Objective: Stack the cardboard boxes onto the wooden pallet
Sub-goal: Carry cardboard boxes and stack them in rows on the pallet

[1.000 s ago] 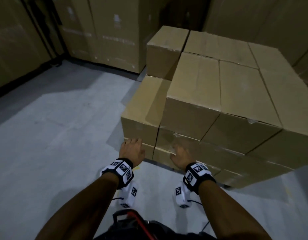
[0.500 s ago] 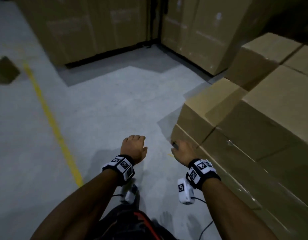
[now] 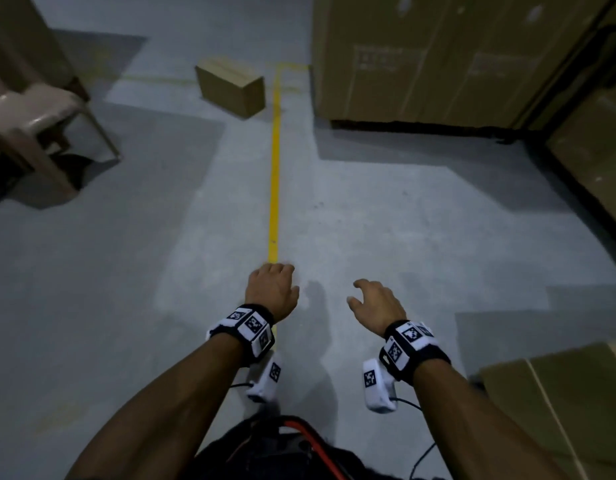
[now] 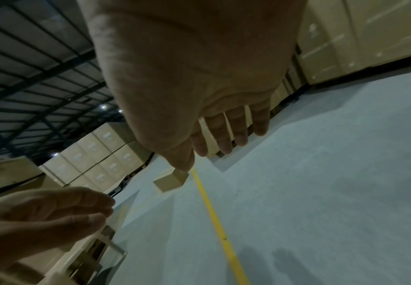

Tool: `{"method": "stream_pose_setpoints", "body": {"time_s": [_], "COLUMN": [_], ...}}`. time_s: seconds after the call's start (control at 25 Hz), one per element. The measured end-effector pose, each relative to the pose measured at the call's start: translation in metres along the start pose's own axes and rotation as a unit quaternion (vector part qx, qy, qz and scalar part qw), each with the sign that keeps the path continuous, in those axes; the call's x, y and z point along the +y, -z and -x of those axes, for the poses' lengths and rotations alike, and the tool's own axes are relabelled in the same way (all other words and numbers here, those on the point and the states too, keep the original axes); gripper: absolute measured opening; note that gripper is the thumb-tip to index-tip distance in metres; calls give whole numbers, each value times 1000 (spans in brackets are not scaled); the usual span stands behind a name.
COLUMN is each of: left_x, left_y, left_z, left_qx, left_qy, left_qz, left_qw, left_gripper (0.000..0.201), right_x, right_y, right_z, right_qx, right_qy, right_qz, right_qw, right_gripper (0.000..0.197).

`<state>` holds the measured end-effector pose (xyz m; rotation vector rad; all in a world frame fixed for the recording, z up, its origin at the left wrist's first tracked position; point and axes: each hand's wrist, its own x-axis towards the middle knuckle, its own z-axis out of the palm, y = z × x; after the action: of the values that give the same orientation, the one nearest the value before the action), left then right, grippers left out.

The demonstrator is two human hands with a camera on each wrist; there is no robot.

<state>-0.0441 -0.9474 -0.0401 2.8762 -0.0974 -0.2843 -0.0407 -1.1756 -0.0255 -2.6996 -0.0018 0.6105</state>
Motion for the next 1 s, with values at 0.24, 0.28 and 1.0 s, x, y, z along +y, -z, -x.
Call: {"method": "stream_pose_setpoints", "body": {"time_s": [0.24,0.28,1.0], "left_x": [-115,-131,-335], "left_y": [53,59,236], "left_z": [-57,-71,-532], "left_qx": [19,21,55], "left_qy": [78,87,198], "left_qz": [15,16,13], "left_qw": [997,996,979], "left_gripper": [52,52,50], "right_x": [-121,-137,-375], "right_y": [11,13,160], "right_z": [-105,-125,-642], "right_qx": [-10,-11,-47], "right_qy": [50,59,146], "right_qz": [-2,-1,28], "right_qw": [999,998,988], "right_gripper": [51,50,52]}}
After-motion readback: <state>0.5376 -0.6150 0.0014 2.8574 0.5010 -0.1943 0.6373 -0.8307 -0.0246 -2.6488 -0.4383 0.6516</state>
